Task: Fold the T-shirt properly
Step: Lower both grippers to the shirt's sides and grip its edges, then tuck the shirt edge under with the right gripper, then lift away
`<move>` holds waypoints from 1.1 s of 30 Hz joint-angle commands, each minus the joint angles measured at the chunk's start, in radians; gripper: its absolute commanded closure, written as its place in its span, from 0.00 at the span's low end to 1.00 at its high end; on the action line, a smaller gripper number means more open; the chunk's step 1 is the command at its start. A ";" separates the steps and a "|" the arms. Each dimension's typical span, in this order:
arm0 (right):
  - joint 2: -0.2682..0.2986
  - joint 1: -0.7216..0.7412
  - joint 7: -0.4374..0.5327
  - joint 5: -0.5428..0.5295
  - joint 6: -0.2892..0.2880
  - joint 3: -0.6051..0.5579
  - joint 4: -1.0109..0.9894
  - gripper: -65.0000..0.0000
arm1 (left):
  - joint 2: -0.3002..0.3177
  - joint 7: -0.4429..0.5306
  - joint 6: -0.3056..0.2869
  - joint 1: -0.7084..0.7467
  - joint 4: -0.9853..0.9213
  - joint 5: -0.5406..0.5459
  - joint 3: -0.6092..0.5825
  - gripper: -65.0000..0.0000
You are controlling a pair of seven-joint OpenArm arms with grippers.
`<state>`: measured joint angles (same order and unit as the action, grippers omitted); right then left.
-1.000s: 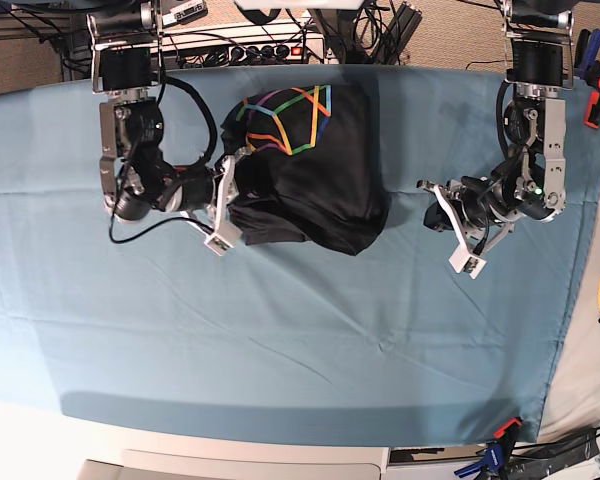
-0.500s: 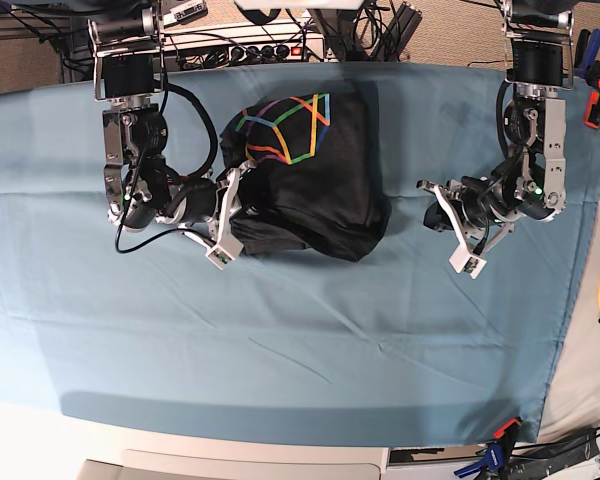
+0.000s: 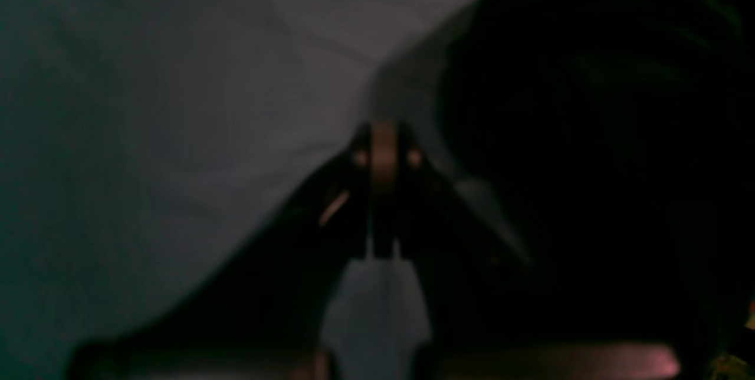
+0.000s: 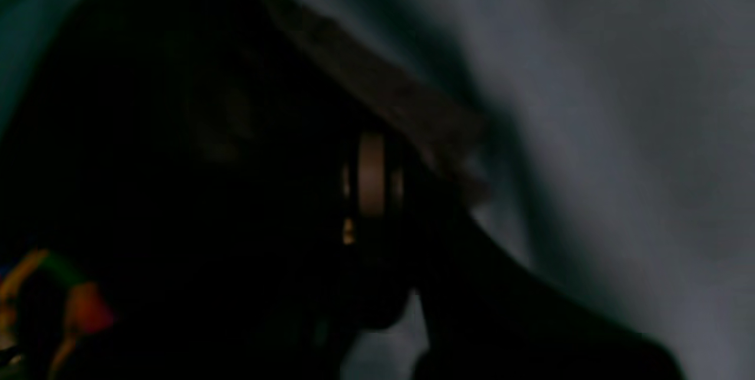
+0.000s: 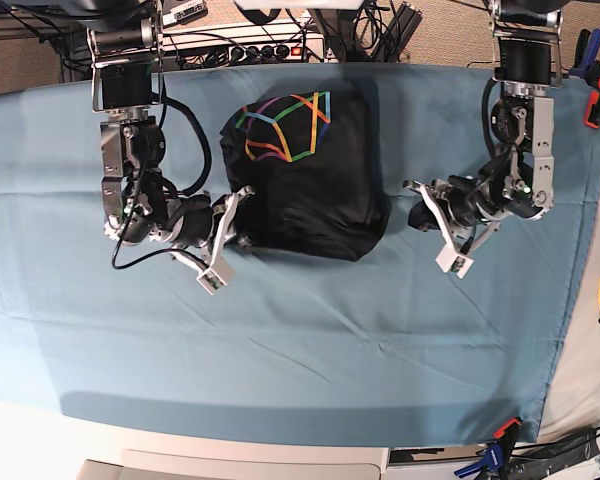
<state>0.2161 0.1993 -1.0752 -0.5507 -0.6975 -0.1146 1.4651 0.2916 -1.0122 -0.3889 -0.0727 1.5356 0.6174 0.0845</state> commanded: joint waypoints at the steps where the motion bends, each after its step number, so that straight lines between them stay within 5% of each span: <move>1: 0.008 0.025 0.051 0.021 -0.001 0.002 0.012 1.00 | 0.002 0.018 -0.004 -0.018 0.017 0.015 0.005 1.00; 11: 0.008 0.026 0.236 0.197 -0.001 0.002 0.012 1.00 | -0.009 0.018 -0.030 0.002 0.017 0.033 0.005 1.00; 33: 0.008 0.125 0.268 0.212 -0.001 0.003 0.012 1.00 | -0.009 0.018 -0.050 0.031 0.017 0.034 0.005 1.00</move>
<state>0.2161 0.2974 -0.8333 -0.3321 -0.6975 -0.1143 1.4643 0.2749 -1.0016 -0.4351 -0.0284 1.5356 0.6407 0.0849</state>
